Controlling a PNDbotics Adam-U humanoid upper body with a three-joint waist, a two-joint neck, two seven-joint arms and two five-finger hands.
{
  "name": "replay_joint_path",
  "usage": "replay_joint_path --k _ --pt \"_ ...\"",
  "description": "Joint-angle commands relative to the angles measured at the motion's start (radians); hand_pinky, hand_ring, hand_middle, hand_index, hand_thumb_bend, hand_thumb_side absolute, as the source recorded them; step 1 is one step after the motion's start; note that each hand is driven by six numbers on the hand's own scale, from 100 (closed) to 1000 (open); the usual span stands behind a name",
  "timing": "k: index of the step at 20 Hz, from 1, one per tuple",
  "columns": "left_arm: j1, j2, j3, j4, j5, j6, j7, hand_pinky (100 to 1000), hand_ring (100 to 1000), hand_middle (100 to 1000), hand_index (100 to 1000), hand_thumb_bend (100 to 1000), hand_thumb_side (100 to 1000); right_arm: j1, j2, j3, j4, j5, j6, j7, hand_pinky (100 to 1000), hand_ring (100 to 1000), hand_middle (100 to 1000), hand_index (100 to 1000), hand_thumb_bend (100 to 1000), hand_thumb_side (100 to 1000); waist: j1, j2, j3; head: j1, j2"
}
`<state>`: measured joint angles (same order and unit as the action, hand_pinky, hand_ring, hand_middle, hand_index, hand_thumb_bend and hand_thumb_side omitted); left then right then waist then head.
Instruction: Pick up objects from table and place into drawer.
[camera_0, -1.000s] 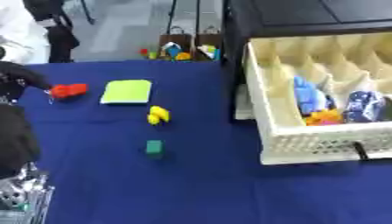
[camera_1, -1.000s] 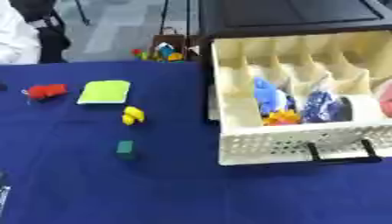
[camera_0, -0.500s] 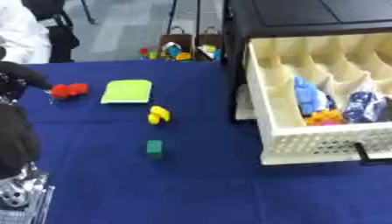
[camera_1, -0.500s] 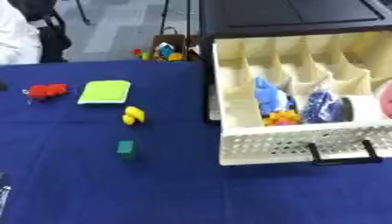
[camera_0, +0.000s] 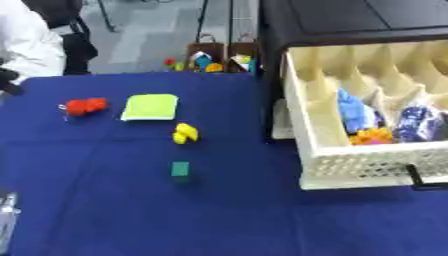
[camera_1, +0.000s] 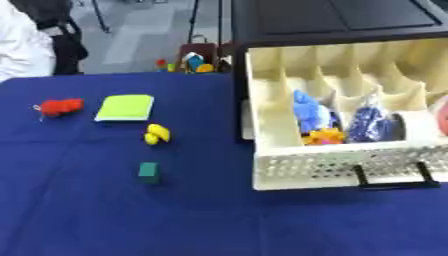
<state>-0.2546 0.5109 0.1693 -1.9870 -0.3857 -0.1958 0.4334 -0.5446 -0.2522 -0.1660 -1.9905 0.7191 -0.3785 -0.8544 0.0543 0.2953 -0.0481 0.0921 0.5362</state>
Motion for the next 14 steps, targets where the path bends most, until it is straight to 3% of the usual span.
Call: replay_joint_path --k 1,6,9,11,14 --pt "0.004 0.150 0.018 -0.013 -0.114 0.124 -0.011 473 575 607 835 449 964 -0.006 -0.027 0.005 -0.010 -0.002 -0.052 -0.053 563 620 606 765 100 1000 0.000 -0.023 -0.001 0.005 0.007" --pt "0.014 0.293 0.003 -0.013 -0.156 0.308 -0.164 487 607 630 848 488 974 -0.002 -0.028 0.012 -0.010 -0.004 -0.053 -0.053 562 619 605 765 100 1000 0.002 -0.028 -0.009 0.012 0.012" --pt "0.008 0.360 -0.004 -0.013 -0.143 0.399 -0.281 500 627 652 867 684 984 0.001 -0.030 0.016 -0.010 -0.005 -0.054 -0.053 562 620 605 765 100 1000 0.003 -0.030 -0.015 0.016 0.014" --pt "-0.001 0.395 -0.007 -0.013 -0.140 0.430 -0.342 508 646 660 877 790 995 0.003 -0.031 0.018 -0.010 -0.006 -0.054 -0.052 563 620 604 765 100 1000 0.005 -0.031 -0.019 0.018 0.012" --pt "-0.037 0.452 -0.018 0.020 -0.125 0.459 -0.412 563 728 687 882 877 978 0.006 -0.033 0.023 -0.010 -0.008 -0.055 -0.050 563 620 604 765 100 1000 0.008 -0.032 -0.024 0.022 0.010"
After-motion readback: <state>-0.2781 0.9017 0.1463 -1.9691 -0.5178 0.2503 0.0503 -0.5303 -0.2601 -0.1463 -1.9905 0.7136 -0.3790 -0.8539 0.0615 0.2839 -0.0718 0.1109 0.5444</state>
